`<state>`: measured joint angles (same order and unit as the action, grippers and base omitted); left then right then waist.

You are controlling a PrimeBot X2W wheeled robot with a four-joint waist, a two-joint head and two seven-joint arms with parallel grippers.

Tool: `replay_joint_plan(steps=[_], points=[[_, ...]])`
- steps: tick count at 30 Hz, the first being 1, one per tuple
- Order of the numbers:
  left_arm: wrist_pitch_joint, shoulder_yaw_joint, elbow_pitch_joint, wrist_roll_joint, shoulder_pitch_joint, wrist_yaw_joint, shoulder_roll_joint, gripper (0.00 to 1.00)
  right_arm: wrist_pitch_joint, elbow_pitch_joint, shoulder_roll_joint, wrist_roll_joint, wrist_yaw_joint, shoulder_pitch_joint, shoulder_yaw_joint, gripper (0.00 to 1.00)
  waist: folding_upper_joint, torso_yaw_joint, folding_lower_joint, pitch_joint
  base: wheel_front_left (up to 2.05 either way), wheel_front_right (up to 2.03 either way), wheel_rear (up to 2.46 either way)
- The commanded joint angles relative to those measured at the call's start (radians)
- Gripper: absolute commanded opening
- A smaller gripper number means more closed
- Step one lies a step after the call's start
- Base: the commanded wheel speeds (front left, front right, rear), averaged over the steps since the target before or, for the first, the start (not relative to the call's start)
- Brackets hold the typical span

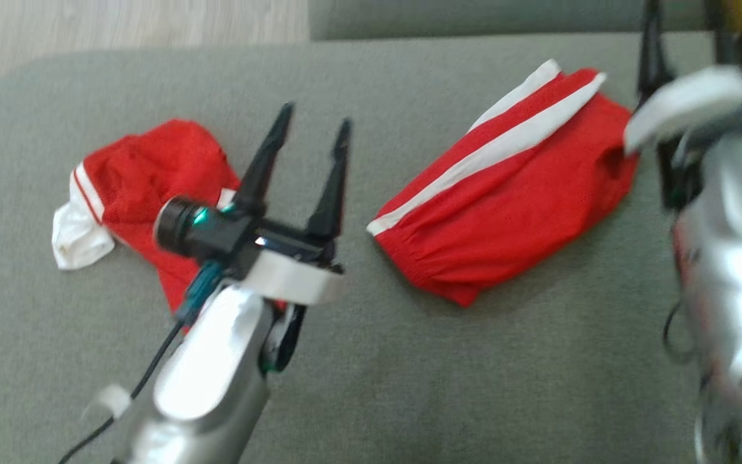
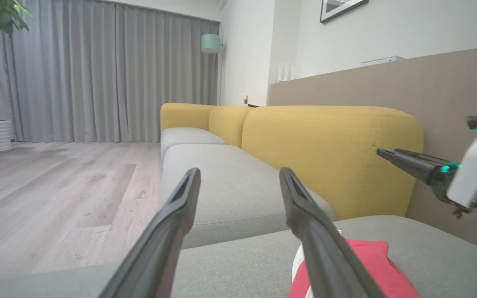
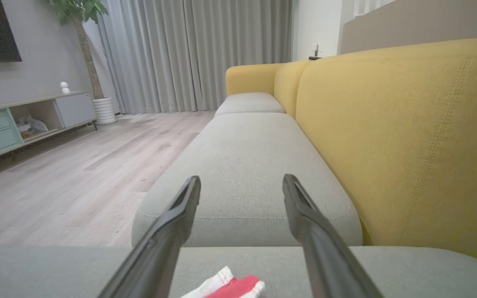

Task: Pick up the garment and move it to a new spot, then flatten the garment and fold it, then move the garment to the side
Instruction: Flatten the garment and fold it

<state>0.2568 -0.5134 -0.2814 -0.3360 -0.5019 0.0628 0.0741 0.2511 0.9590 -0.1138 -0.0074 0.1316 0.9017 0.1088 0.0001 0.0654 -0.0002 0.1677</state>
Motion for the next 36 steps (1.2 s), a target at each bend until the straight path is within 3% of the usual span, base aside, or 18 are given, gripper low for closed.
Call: replay_joint_plan(steps=[1, 7, 13, 18, 28, 32, 36], points=[[0.005, 0.051, 0.037, 0.010, 0.006, 0.009, 0.024, 1.00, 0.010, -0.061, 0.010, 0.031, -0.001, -0.044, -0.047, 1.00, -0.0001, -0.029, 0.0002, -0.048, 0.00, 0.00, 0.00], [0.005, 0.105, 0.044, 0.041, 0.145, 0.009, 0.044, 1.00, 0.002, -0.253, -0.025, 0.155, -0.001, -0.332, -0.159, 1.00, -0.0001, -0.052, 0.0002, -0.114, 0.00, 0.00, 0.00], [0.005, 0.161, 0.058, 0.051, 0.276, 0.007, 0.035, 1.00, -0.056, -0.451, -0.014, 0.209, -0.001, -0.553, -0.143, 1.00, -0.0001, -0.069, 0.0002, -0.135, 0.00, 0.00, 0.00], [0.005, 0.190, 0.078, 0.069, 0.314, -0.007, 0.017, 1.00, -0.119, -0.587, -0.006, 0.190, -0.001, -0.629, -0.125, 1.00, -0.0001, -0.072, 0.0002, -0.118, 0.00, 0.00, 0.00], [0.005, 0.205, 0.100, 0.110, 0.261, -0.051, -0.007, 1.00, -0.252, -0.776, -0.052, 0.152, -0.001, -0.542, -0.080, 1.00, -0.0001, -0.032, 0.0002, -0.005, 0.00, 0.00, 0.00], [0.005, 0.210, 0.103, 0.116, 0.233, -0.060, -0.012, 1.00, -0.327, -0.758, -0.071, 0.131, -0.001, -0.450, -0.078, 1.00, -0.0001, -0.011, 0.0002, 0.048, 0.00, 0.00, 0.00], [0.005, 0.210, 0.099, 0.123, 0.194, -0.073, -0.017, 1.00, -0.430, -0.636, -0.079, 0.127, -0.001, -0.308, -0.053, 1.00, -0.0001, 0.022, 0.0002, 0.106, 0.00, 0.00, 0.00]])
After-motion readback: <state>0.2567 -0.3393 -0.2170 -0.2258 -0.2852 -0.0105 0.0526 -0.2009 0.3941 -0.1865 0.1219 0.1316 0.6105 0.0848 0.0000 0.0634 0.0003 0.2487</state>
